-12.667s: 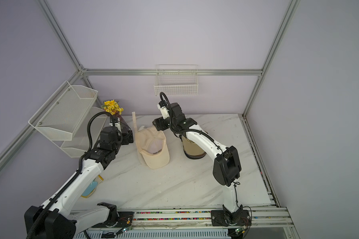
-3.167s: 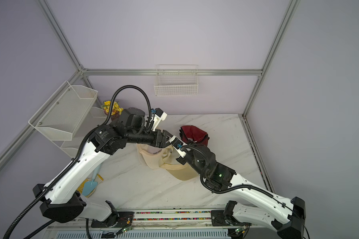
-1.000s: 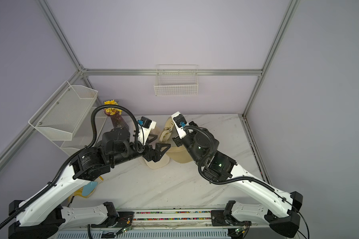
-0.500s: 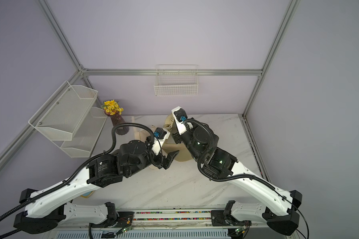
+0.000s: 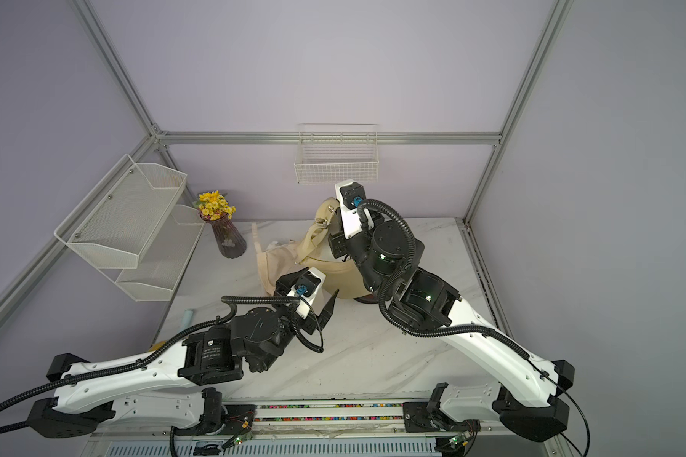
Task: Open the adjustable buckle of the baseball cap
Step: Pull the adjustable strap on the baseball cap.
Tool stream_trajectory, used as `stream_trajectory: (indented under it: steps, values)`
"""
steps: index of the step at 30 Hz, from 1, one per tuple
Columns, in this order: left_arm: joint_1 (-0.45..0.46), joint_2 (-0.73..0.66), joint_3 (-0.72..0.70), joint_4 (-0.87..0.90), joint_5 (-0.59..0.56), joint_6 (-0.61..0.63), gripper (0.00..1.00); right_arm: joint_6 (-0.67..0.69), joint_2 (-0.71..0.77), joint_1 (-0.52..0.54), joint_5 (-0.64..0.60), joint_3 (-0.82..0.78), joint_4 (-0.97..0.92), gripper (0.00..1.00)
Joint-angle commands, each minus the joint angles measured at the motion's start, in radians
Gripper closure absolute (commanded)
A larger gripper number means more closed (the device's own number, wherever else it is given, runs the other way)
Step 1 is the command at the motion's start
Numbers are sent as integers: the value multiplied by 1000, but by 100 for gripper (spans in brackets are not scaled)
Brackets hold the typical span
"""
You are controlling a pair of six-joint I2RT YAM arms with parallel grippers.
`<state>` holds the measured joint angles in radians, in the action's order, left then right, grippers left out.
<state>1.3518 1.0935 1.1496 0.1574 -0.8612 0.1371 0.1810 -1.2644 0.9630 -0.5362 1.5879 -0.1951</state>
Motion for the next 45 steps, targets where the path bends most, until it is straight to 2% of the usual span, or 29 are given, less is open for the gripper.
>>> stream_trajectory:
  steps: [1,8,9,11,13,21,26,31,38,45]
  values:
    - [27,-44,-8,-220,-81,121,18,-26,0,1,-32,15,-18,100]
    - [55,-33,-130,-411,-92,220,17,-45,-7,1,-35,50,-30,100]
    - [56,-28,-140,-439,-89,241,20,-51,-11,1,-32,57,-37,100]
    - [61,-11,-146,-507,-80,295,35,-69,-14,1,-11,72,-51,100]
    - [69,11,-143,-578,-62,357,45,-81,-13,0,2,73,-56,100]
    - [76,81,-114,-841,-43,572,46,-123,9,0,30,36,-60,100]
    - [63,112,-77,-907,-35,649,48,-142,17,1,59,16,-55,100]
    - [11,111,-77,-942,-41,630,66,-176,24,2,105,12,-56,100]
    - [-53,38,-84,-870,11,553,65,-202,35,3,135,-2,-55,100]
    - [-100,33,-44,-756,65,470,66,-200,51,2,139,-37,-28,100]
